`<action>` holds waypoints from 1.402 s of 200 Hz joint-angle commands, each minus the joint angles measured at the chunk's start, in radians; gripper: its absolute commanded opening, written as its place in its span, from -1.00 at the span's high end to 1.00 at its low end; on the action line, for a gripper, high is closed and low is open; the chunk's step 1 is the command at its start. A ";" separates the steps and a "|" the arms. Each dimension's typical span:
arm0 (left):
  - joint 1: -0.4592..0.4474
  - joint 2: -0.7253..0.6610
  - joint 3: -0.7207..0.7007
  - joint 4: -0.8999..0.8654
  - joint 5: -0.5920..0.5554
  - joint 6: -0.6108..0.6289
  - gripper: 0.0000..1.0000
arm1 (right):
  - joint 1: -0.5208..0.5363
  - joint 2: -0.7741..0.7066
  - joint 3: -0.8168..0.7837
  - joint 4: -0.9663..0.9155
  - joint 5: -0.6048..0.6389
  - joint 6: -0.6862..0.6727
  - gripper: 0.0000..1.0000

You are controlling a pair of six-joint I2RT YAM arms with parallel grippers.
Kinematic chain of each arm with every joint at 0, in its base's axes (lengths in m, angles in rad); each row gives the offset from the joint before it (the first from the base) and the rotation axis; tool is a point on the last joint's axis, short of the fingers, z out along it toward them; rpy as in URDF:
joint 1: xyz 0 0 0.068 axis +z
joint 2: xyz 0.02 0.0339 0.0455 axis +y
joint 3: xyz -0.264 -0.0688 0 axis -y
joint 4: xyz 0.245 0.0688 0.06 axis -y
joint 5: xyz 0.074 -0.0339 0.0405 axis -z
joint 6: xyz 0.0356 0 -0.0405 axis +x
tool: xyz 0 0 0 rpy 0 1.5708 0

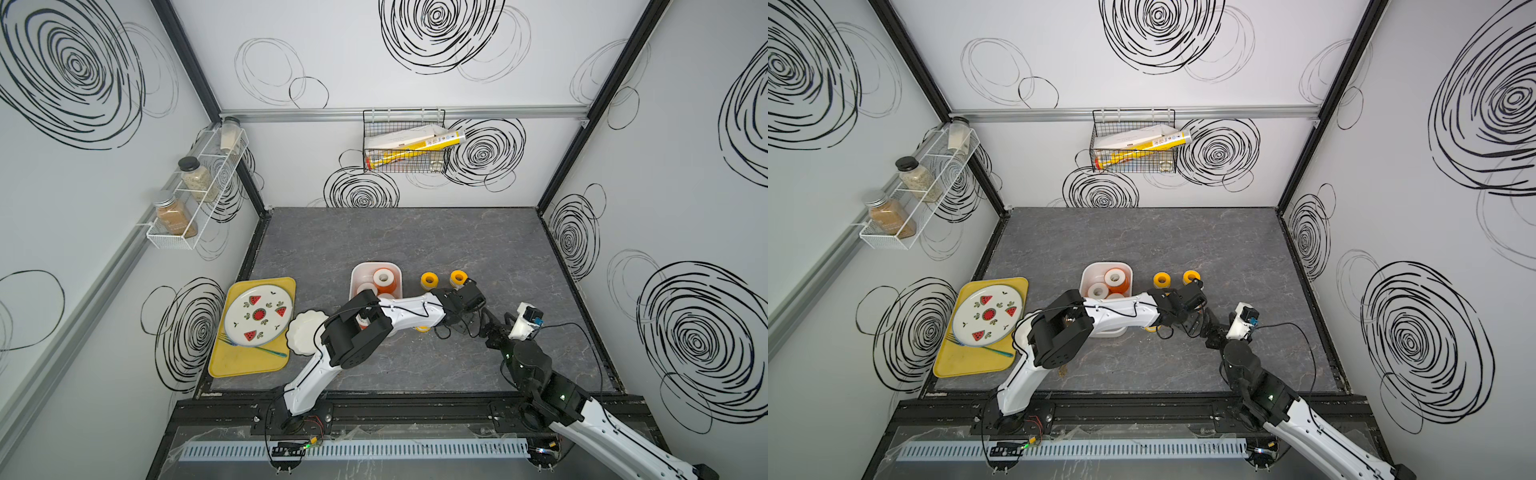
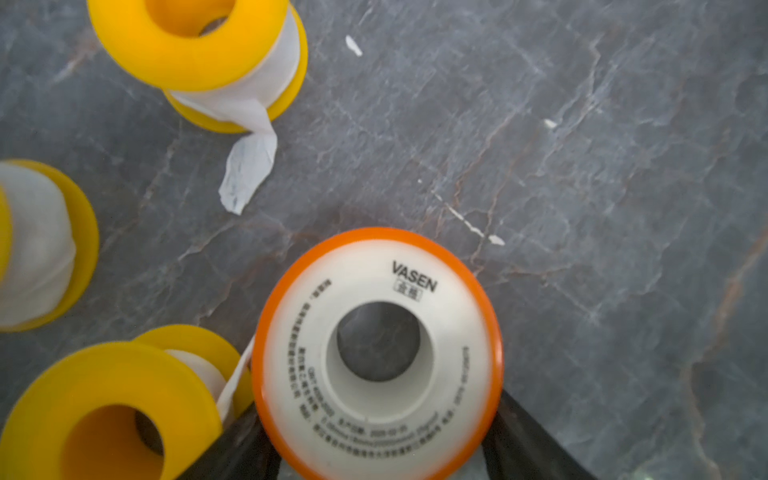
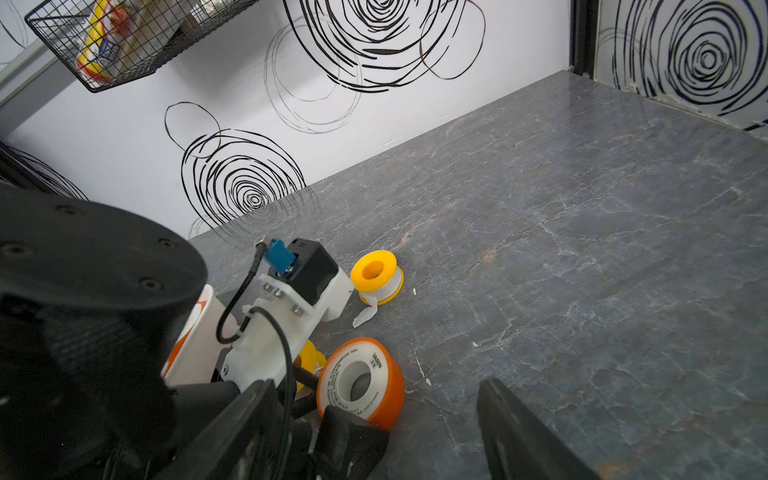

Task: Put the sealing tape into the storage box
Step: Pick up the sealing tape at the center of the board.

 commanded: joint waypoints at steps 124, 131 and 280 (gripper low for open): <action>0.002 0.105 0.137 -0.012 -0.107 -0.019 -0.46 | -0.002 0.024 0.016 0.033 -0.005 -0.008 -0.61; 0.002 0.098 0.136 -0.016 -0.108 -0.019 -0.38 | -0.001 0.025 0.016 0.032 -0.005 -0.008 -0.61; 0.025 -0.282 -0.068 -0.059 -0.161 -0.039 -0.29 | -0.001 0.012 0.016 0.021 -0.001 -0.002 -0.61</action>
